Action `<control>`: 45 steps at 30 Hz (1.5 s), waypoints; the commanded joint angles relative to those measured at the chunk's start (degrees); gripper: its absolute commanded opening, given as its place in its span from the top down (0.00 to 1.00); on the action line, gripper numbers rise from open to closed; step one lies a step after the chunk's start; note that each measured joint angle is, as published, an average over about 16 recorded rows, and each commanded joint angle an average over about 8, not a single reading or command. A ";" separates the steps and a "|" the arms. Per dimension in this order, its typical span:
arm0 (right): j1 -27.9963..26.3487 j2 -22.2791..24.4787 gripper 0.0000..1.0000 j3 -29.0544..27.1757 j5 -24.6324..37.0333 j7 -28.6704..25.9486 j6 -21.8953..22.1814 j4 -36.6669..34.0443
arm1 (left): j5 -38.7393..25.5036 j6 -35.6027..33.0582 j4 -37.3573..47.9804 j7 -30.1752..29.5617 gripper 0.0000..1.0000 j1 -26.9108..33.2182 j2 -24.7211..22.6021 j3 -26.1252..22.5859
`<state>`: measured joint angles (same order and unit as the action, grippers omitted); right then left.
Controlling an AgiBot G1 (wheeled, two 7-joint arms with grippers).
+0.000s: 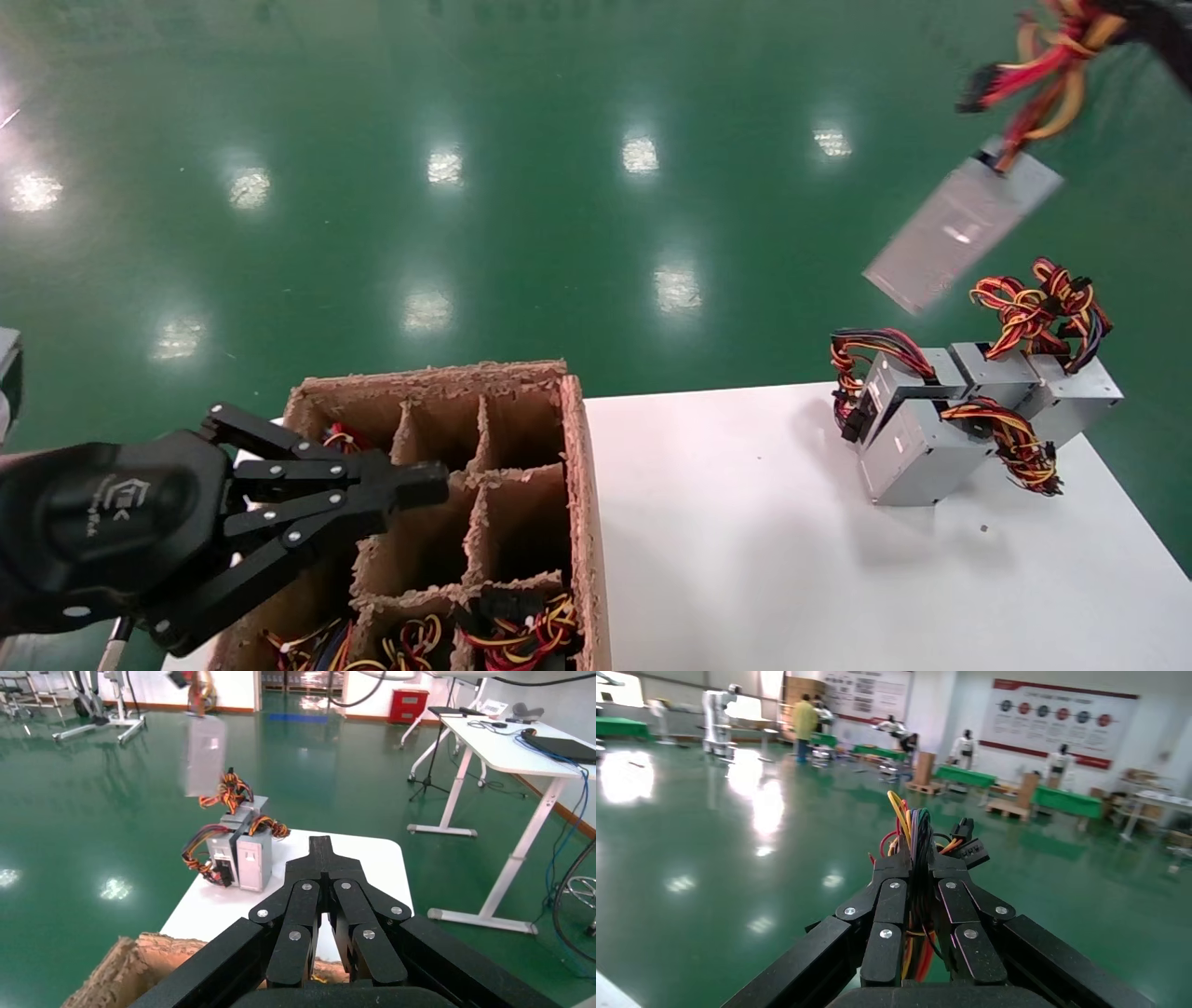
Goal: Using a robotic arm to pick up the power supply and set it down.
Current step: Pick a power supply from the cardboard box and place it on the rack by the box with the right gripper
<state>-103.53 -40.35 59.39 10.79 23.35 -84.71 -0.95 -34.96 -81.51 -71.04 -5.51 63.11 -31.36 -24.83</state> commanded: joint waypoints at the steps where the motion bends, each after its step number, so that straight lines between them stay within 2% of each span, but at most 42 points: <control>1: 0.02 1.85 1.00 0.02 0.02 -0.07 -0.34 -0.66 | 0.00 0.00 0.00 0.00 1.00 0.00 0.00 0.00; 11: 0.75 11.80 1.00 0.62 0.78 1.39 -5.51 -2.29 | 0.00 0.00 0.00 0.00 1.00 0.00 0.00 0.00; 17: 1.59 17.60 1.00 1.44 1.90 2.81 -5.32 -1.03 | 0.00 0.00 0.00 0.00 1.00 0.00 0.00 0.00; 23: 3.67 20.66 1.00 2.18 3.04 3.50 -5.03 -1.55 | 0.00 0.00 0.00 0.00 1.00 0.00 0.00 0.00; 33: 10.46 20.60 1.00 1.05 2.27 4.48 -5.53 -3.97 | 0.00 0.00 0.00 0.00 1.00 0.00 0.00 0.00; 45: 19.65 14.81 1.00 -6.65 -5.87 11.44 -5.75 -13.45 | 0.00 0.00 0.00 0.00 1.00 0.00 0.00 0.00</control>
<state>-84.37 -25.77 53.10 5.25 34.95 -90.44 -14.54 -34.96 -81.51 -71.04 -5.50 63.11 -31.35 -24.83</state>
